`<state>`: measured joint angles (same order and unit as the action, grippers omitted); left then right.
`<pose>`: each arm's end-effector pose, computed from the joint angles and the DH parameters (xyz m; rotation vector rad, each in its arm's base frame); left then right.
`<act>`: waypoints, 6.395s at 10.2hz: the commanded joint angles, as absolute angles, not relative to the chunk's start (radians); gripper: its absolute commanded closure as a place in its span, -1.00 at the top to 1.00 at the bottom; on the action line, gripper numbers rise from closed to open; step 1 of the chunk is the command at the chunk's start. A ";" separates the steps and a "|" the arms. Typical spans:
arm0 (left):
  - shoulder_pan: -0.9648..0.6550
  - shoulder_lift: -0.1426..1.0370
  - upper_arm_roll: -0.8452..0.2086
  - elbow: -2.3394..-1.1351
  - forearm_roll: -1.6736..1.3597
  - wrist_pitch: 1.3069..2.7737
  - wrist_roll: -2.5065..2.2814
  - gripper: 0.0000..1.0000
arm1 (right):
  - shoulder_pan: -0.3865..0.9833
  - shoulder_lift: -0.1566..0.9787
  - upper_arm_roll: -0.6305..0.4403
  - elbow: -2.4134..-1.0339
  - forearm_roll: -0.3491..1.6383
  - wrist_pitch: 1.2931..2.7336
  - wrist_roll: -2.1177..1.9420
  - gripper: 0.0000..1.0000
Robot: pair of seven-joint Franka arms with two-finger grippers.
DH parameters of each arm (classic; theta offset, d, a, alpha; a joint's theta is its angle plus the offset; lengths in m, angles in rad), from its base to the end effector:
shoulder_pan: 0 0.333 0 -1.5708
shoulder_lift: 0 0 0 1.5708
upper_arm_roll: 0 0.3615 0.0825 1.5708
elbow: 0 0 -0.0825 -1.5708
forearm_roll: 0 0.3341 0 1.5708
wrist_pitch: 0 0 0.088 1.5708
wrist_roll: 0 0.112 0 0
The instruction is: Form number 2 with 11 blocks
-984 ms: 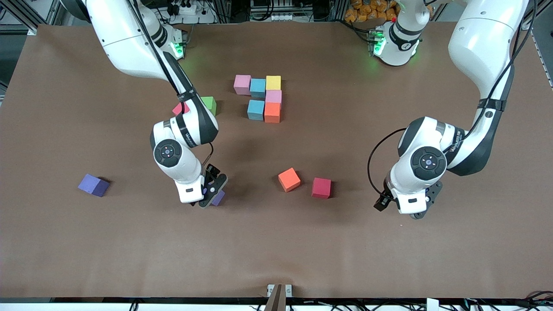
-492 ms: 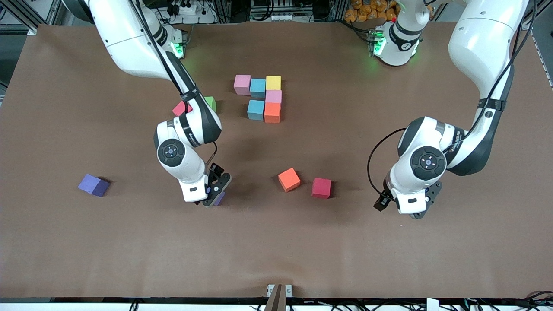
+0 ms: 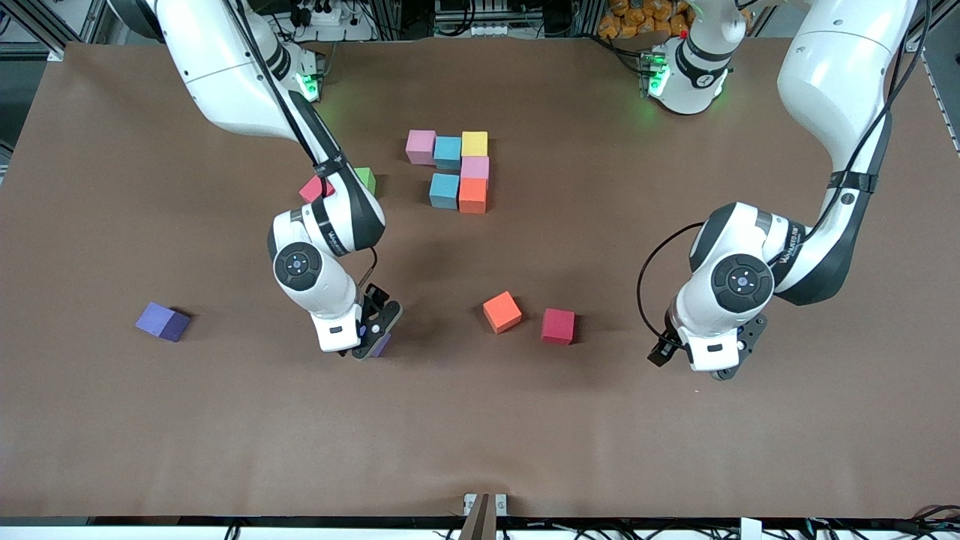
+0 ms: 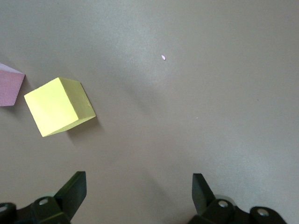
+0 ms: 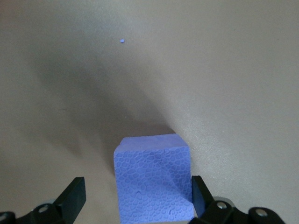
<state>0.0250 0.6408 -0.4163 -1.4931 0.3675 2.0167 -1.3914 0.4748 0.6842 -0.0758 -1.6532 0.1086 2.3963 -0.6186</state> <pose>0.6604 -0.1816 0.3691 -2.7460 -1.3227 -0.0415 0.6269 0.2757 0.2830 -2.7669 -1.4378 -0.1007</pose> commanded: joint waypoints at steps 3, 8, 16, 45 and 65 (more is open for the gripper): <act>0.029 0.643 -0.420 -1.491 0.382 2.017 -1.370 1.00 | 0.477 0.725 -0.078 -1.621 0.114 2.395 -0.632 1.00; 0.029 0.643 -0.420 -1.491 0.382 2.017 -1.370 1.00 | 0.482 0.752 -0.080 -1.598 0.112 2.399 -0.632 0.27; 0.029 0.649 -0.420 -1.491 0.382 2.017 -1.370 1.00 | 0.480 0.425 -0.080 -1.872 0.110 2.384 -0.789 -0.38; 0.031 0.652 -0.420 -1.489 0.382 2.019 -1.371 1.00 | 0.957 0.242 -0.106 -2.367 0.097 2.477 -0.773 -0.38; 0.031 0.652 -0.419 -1.493 0.380 2.019 -1.371 1.00 | 0.988 0.290 -0.107 -2.361 0.097 2.542 -0.703 -0.06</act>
